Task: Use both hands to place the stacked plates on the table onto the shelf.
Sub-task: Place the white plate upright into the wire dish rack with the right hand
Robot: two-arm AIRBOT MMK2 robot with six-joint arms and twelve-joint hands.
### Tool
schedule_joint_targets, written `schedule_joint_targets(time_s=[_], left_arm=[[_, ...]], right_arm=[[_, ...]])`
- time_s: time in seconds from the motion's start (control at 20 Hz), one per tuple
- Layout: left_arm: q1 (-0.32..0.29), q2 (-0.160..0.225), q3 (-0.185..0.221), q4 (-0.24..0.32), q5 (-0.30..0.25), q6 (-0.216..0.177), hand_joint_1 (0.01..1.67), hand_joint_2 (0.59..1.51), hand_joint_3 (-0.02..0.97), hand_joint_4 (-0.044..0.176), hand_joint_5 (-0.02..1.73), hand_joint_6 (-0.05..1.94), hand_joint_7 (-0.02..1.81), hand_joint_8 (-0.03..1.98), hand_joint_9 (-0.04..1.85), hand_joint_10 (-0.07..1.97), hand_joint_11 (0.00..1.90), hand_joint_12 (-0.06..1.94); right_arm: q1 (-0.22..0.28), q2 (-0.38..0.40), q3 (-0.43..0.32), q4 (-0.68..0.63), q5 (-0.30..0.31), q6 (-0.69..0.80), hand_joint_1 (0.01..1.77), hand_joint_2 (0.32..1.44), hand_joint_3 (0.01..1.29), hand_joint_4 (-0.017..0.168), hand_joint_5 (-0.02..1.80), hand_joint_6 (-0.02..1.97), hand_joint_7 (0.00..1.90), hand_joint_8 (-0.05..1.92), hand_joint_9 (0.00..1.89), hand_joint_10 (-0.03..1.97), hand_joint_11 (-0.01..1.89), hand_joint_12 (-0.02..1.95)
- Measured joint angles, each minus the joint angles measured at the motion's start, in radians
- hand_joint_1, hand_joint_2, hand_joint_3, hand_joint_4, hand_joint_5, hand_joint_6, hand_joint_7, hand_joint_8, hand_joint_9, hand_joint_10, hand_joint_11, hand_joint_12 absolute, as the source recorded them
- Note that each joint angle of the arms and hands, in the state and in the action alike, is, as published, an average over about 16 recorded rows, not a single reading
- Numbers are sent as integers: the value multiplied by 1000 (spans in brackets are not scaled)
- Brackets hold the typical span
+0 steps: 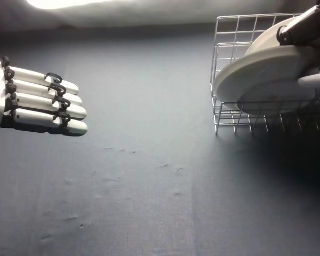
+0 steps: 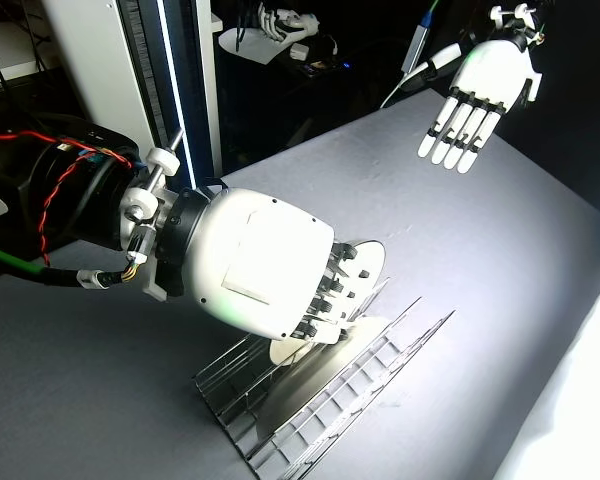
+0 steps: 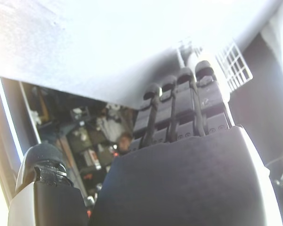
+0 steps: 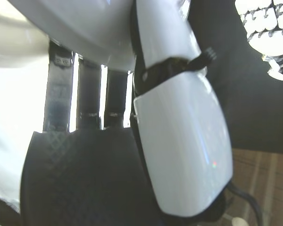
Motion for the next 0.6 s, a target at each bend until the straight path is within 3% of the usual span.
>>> schedule_joint_targets(time_s=[0.2, 0.45, 0.6], left_arm=[[-10, -3, 0, 1, -5, 0, 21, 956, 10, 1, 23, 14, 19, -5, 22, 7, 21, 12], [-22, -7, -2, 3, -11, -1, 21, 956, 10, 1, 24, 14, 20, -5, 22, 7, 22, 12], [-29, -9, -3, 4, -14, -1, 21, 956, 11, 1, 24, 14, 21, -5, 21, 7, 21, 12]], right_arm=[[5, 0, 0, -34, 17, -1, 1285, 1093, 12, -8, 799, 960, 909, 726, 914, 480, 588, 1163], [14, 0, 0, -67, 42, -1, 1224, 1106, 13, -6, 755, 666, 846, 429, 857, 126, 439, 1186], [23, 0, 0, -84, 54, -1, 1204, 1102, 13, -5, 724, 477, 799, 230, 803, 59, 347, 1203]])
